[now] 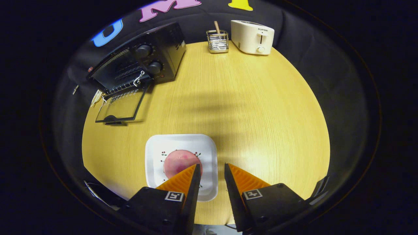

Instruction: Open the toaster oven, put the food inside, and close the toaster oven door.

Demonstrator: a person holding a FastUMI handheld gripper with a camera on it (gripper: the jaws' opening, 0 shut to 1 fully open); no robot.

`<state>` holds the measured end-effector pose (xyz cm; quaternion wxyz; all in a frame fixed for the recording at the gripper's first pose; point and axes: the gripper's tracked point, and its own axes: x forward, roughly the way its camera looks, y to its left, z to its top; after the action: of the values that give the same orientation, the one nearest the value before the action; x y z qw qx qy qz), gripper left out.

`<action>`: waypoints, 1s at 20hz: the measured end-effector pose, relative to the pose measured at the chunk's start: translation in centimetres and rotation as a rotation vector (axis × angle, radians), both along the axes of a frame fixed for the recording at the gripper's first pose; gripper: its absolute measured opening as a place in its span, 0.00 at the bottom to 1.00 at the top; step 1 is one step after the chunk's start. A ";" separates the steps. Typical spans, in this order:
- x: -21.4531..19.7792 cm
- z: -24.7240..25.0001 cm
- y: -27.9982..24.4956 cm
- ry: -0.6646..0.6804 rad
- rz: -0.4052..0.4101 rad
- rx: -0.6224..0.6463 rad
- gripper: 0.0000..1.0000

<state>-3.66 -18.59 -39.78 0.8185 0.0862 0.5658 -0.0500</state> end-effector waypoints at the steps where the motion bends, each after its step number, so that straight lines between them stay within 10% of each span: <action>1: -0.2 -0.6 -0.4 0.022 0.005 -0.009 0.51; 15: -0.7 -3.6 0.3 0.173 0.009 0.015 0.50; 16: -0.6 -2.9 0.2 0.175 0.005 0.023 0.23; 19: -0.6 -3.7 0.4 0.169 0.015 0.040 0.24; 20: -0.4 -3.7 0.2 0.162 0.001 0.049 0.09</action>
<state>-4.02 -18.40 -43.43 0.7676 0.1016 0.6314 -0.0427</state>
